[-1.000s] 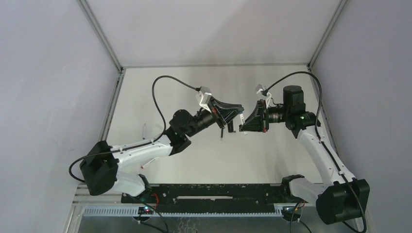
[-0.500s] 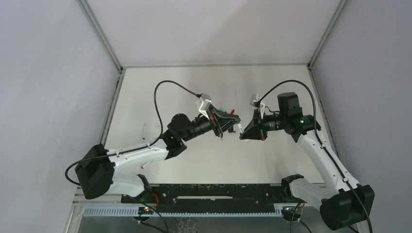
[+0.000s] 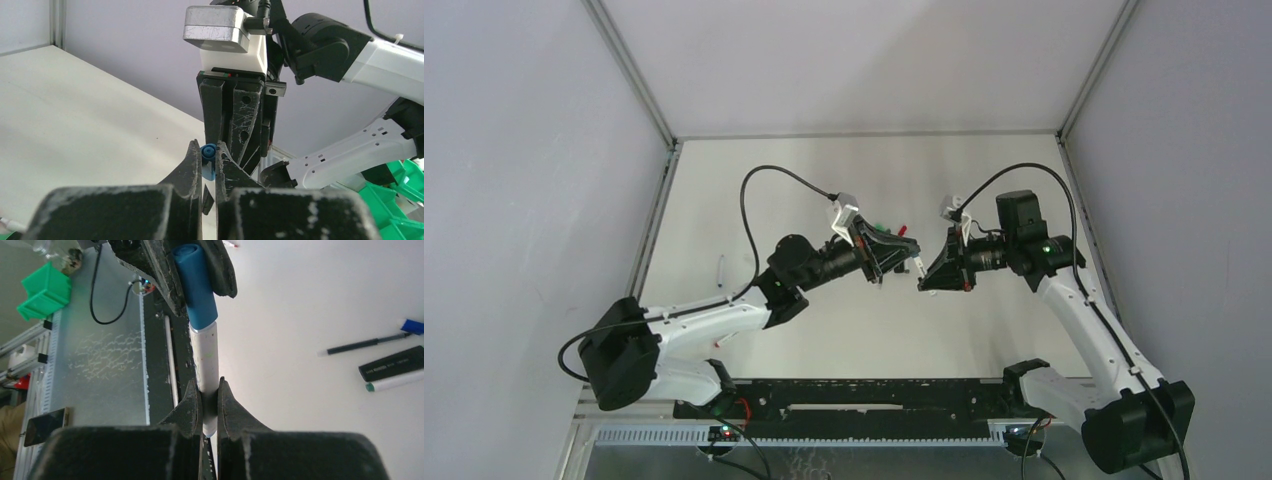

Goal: Insert the pens into the pen caps
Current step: Press the pen cap onto the pen.

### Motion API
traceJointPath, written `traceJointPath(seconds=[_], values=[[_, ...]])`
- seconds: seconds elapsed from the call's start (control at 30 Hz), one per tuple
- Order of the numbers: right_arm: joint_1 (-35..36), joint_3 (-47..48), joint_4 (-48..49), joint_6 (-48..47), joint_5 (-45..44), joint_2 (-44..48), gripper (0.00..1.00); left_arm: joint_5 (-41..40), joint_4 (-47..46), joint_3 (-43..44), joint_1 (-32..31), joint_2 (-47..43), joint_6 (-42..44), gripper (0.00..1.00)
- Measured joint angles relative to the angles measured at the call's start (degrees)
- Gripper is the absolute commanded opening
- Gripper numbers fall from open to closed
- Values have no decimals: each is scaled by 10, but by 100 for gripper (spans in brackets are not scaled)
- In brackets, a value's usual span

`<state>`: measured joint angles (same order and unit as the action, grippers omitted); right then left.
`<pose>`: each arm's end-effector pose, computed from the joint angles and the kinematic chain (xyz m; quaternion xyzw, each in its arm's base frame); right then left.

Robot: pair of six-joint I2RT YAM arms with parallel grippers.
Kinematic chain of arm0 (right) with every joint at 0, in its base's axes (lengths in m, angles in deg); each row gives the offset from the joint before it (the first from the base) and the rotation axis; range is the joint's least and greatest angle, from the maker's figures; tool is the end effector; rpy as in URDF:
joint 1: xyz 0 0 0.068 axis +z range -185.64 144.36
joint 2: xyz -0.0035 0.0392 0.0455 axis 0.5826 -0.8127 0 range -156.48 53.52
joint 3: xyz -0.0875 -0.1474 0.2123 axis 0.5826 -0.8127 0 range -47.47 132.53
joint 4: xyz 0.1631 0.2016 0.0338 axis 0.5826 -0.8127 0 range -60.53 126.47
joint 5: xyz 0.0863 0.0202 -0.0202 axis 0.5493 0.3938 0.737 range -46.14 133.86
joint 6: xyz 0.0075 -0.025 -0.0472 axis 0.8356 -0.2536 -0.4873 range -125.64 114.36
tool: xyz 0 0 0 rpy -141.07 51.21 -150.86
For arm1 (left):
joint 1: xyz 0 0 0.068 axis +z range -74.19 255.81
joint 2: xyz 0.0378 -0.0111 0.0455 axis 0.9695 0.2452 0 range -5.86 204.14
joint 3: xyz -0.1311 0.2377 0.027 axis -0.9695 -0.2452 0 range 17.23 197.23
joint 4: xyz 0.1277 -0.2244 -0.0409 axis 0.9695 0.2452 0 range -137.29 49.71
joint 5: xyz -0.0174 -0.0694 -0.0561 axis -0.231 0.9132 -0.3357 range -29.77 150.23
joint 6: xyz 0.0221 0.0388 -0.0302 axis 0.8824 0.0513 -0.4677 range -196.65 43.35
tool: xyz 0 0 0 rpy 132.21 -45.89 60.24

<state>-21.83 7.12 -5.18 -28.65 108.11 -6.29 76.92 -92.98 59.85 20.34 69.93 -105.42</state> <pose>0.1845 0.0784 0.3138 -0.4342 0.6856 0.4679 0.3499 0.1609 -0.2518 0.3091 0.2530 0.5764 -0.5849 0.5115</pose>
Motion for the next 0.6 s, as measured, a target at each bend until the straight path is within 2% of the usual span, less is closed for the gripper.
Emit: traceJointPath(seconds=[0.17, 0.43, 0.6], values=[[-2, 0, 40, 46, 37, -3, 0, -13, -15, 0, 0, -9, -14, 0], [-11, -20, 157, 152, 102, -3, 0, -28, -85, 0, 0, 9, -66, 0], [-24, -19, 152, 148, 115, -5, 0, -34, -132, -13, 0, 27, -100, 0]])
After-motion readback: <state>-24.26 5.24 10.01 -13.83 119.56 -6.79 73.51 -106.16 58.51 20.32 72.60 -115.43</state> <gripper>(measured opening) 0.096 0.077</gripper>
